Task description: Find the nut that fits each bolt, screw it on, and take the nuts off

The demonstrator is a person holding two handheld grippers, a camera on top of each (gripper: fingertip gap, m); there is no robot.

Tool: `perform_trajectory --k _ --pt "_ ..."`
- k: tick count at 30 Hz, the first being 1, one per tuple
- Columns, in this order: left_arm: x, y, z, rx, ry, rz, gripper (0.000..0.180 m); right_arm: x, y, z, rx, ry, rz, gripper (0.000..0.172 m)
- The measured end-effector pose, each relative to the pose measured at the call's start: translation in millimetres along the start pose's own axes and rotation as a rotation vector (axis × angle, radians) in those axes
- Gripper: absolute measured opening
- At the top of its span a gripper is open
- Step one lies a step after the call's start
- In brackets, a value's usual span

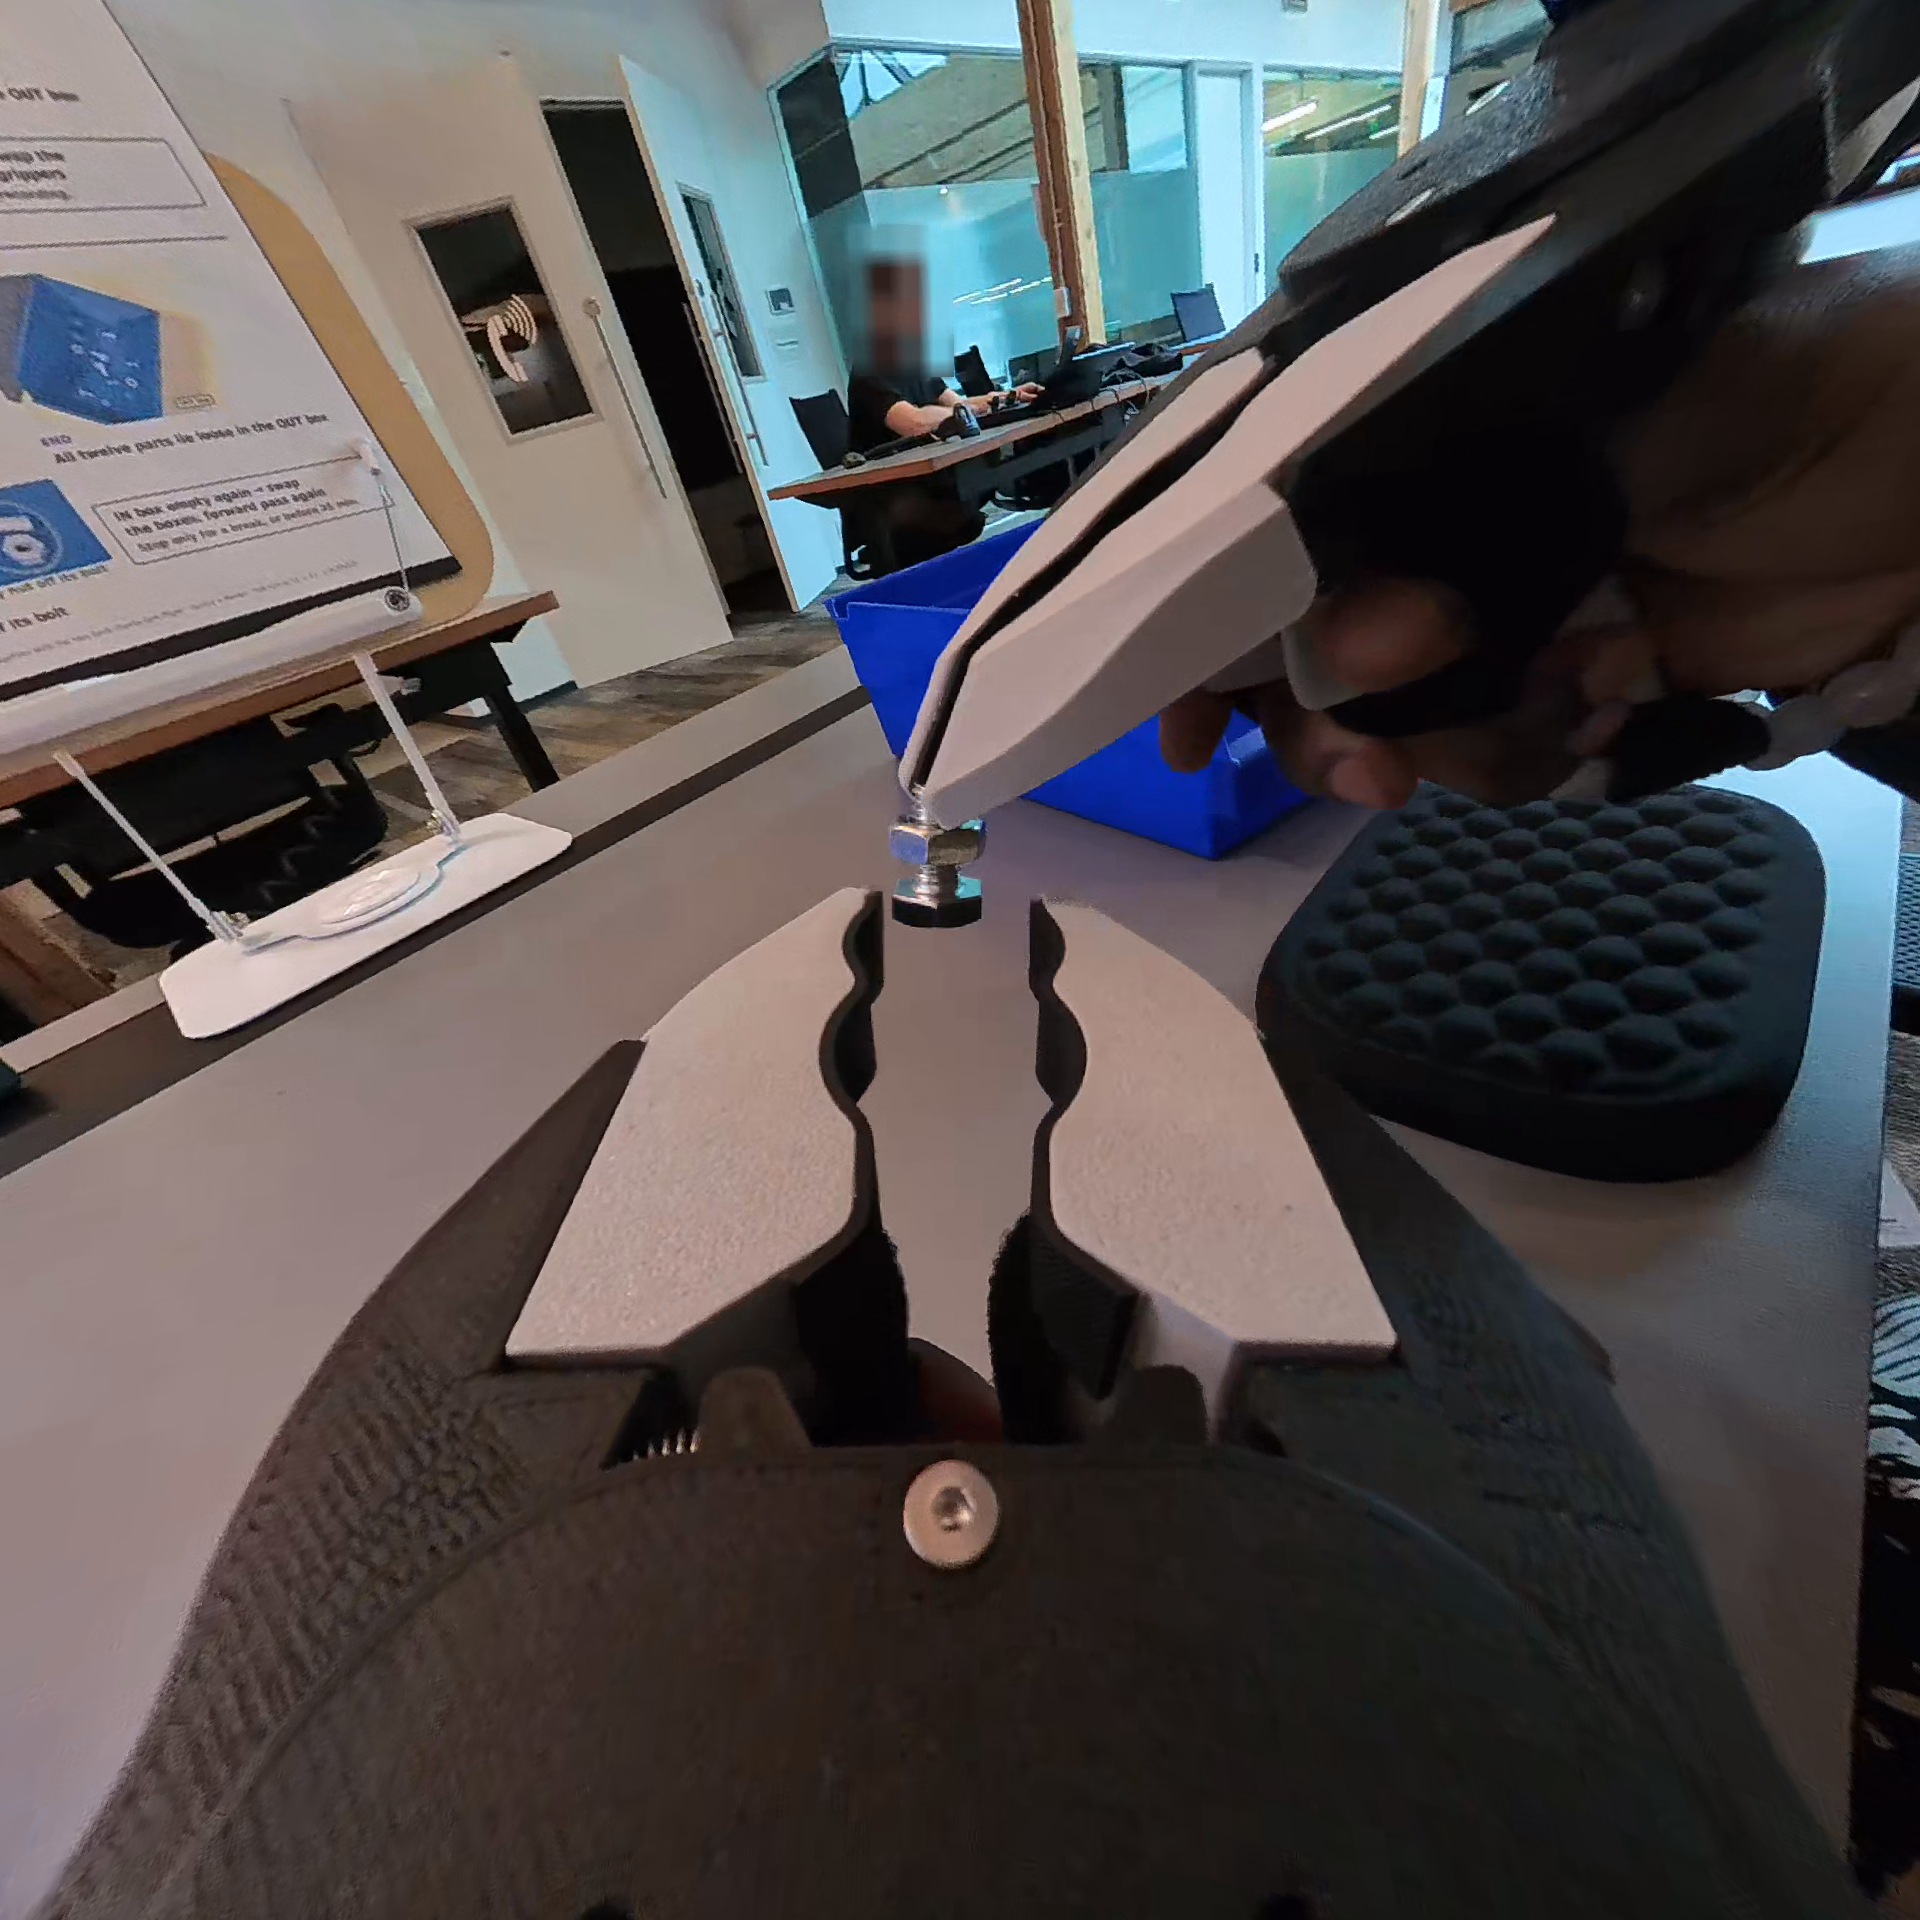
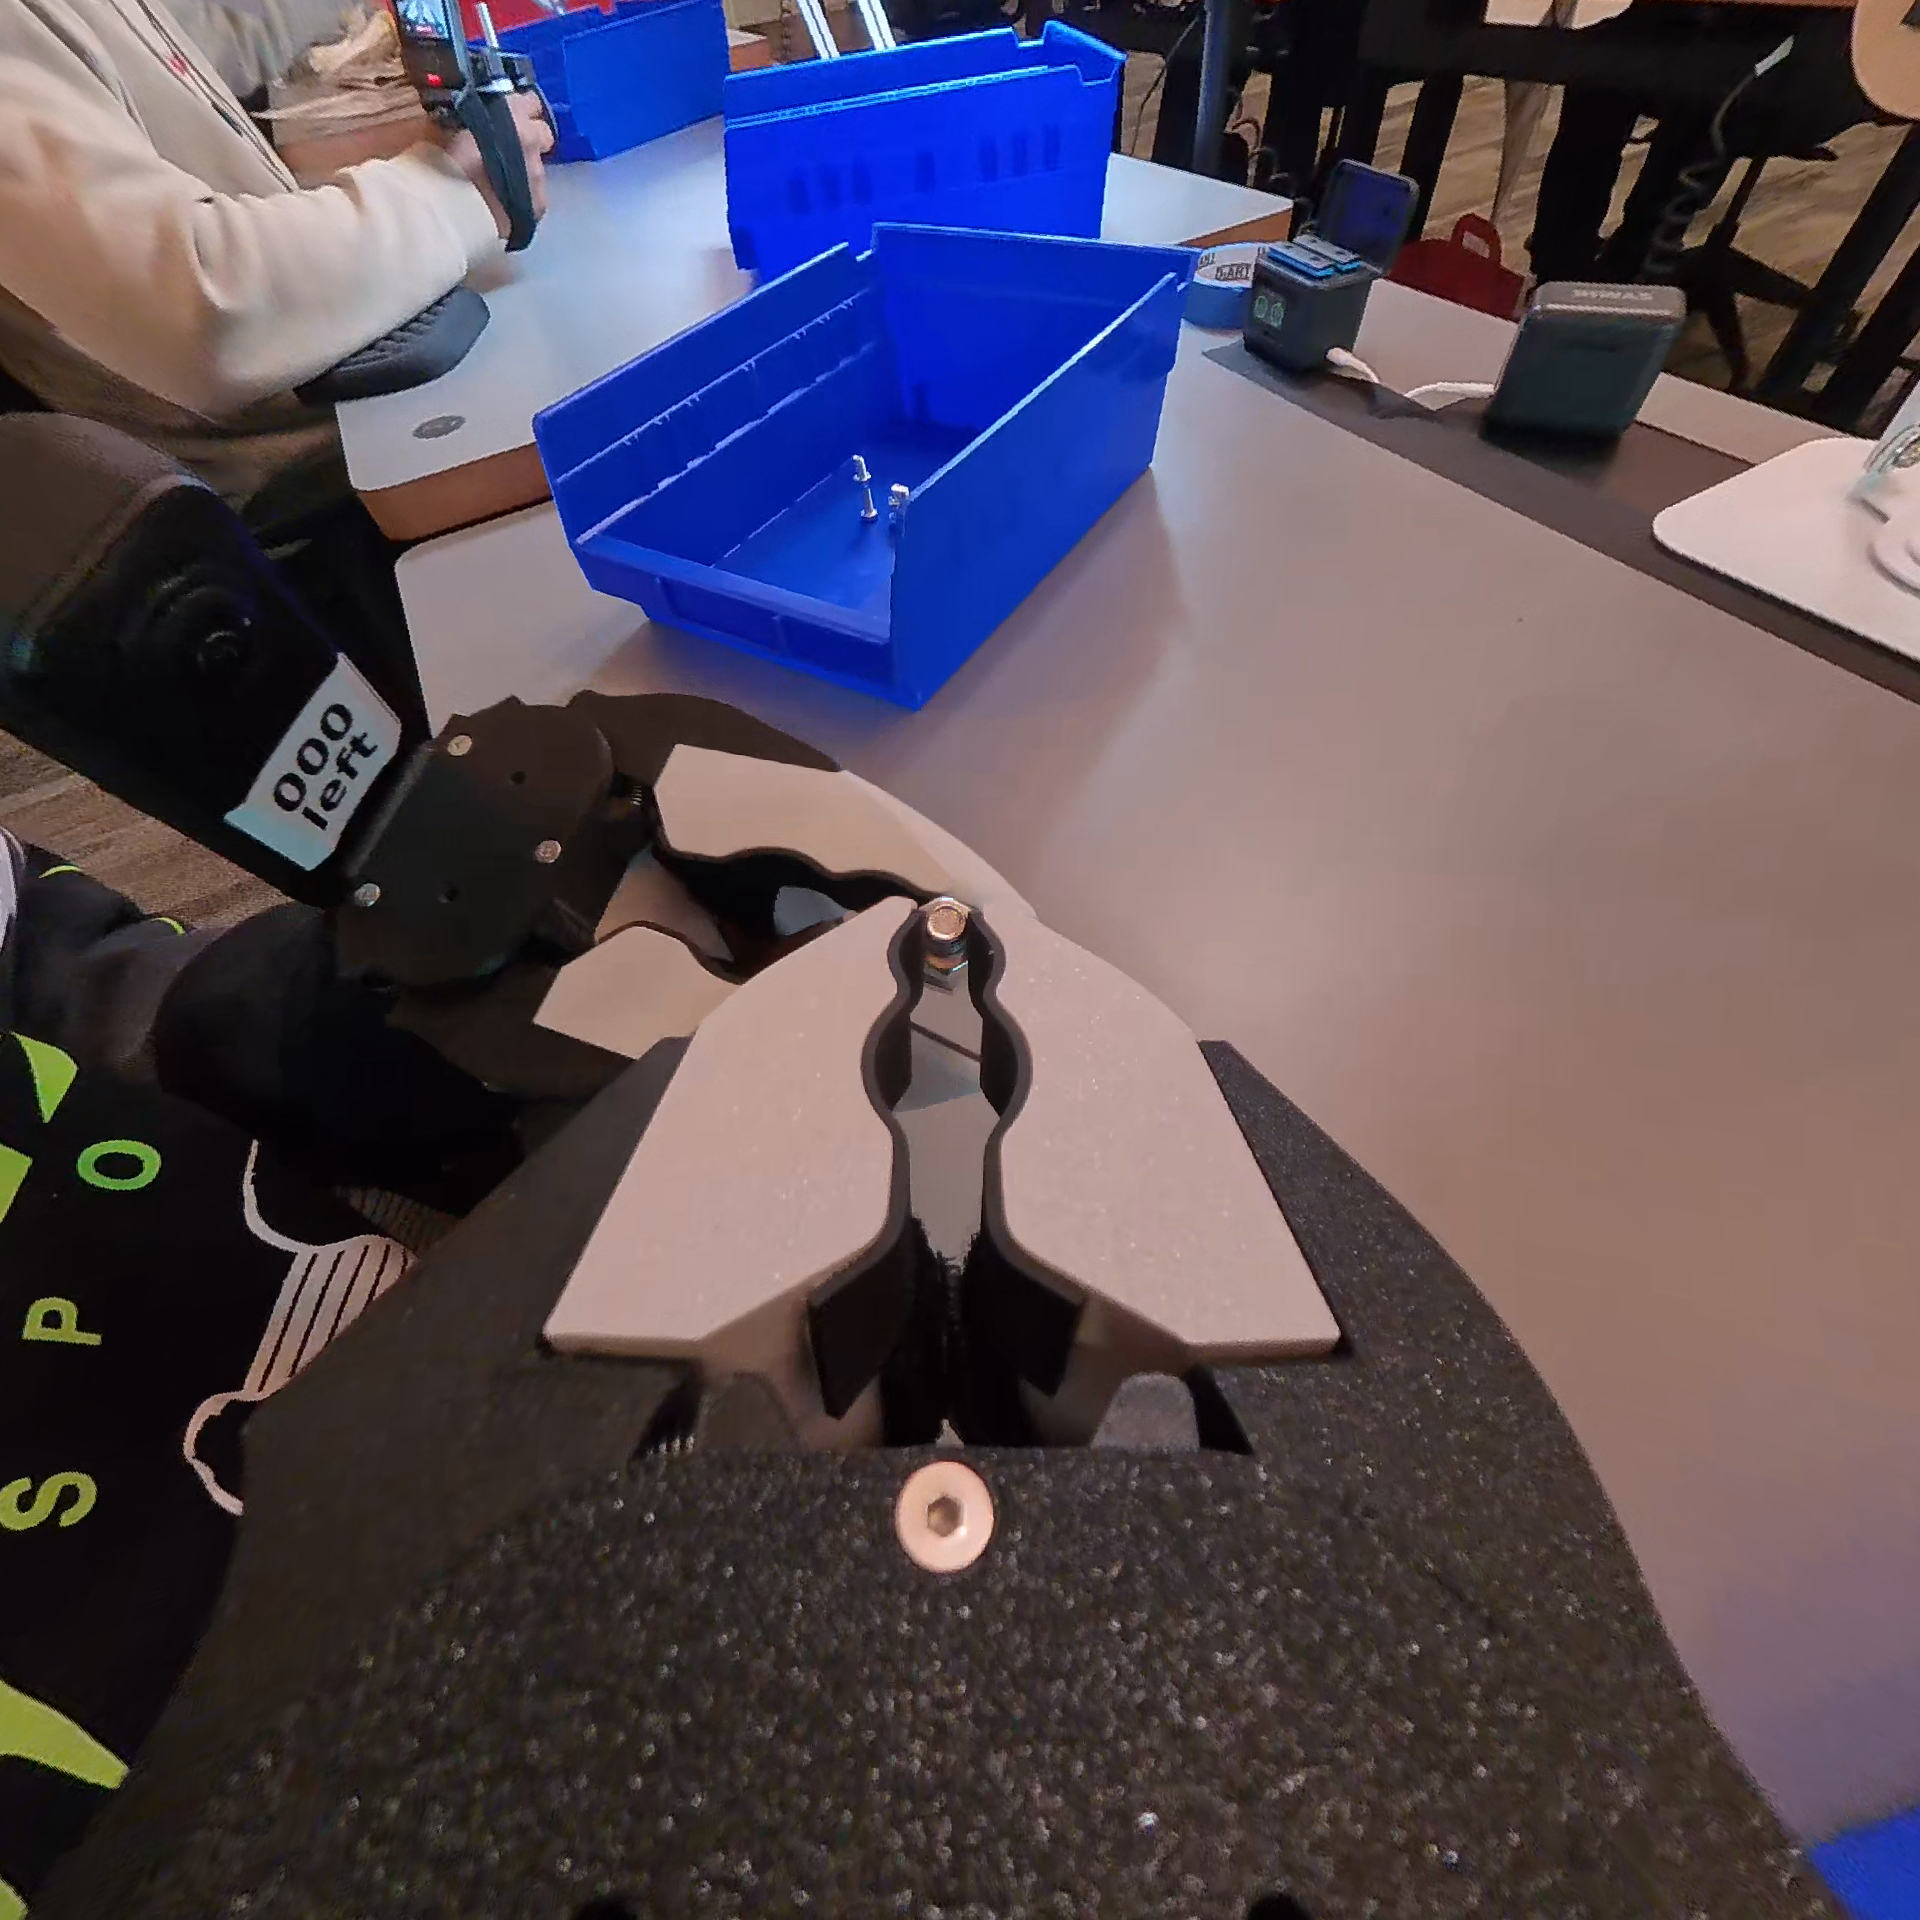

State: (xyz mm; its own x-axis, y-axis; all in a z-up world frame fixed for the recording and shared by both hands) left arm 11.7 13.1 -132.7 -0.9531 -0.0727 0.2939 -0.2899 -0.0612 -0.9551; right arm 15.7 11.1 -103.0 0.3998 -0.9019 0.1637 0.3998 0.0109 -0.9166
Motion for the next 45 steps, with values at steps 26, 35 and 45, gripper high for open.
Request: perform_trajectory --k 26,35,45 --pt "-1 0 0 -0.02 0.053 0.08 0.015 2 3 -2 -0.038 -0.005 -0.043 0.008" --pt "-6 -19 10 -0.178 0.18 0.209 0.015 17 -8 4 -0.166 -0.129 0.0 0.03" --pt "-22 -32 19 -0.281 0.355 0.264 0.015 19 -7 -5 -0.316 -0.145 0.013 0.055"
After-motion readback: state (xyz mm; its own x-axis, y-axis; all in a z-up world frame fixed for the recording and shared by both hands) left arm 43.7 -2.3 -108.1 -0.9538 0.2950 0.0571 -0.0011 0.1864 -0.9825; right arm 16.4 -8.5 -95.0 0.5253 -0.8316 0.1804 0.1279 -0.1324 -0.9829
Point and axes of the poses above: each gripper's, where its closed fingertips meet, z back along the fingers, y out of its underside, x = y × z across the jaws, the point moved 1 cm from there along z, back along the fingers, and after that the axes turned 4 degrees about -z, right-handed, at the moved point
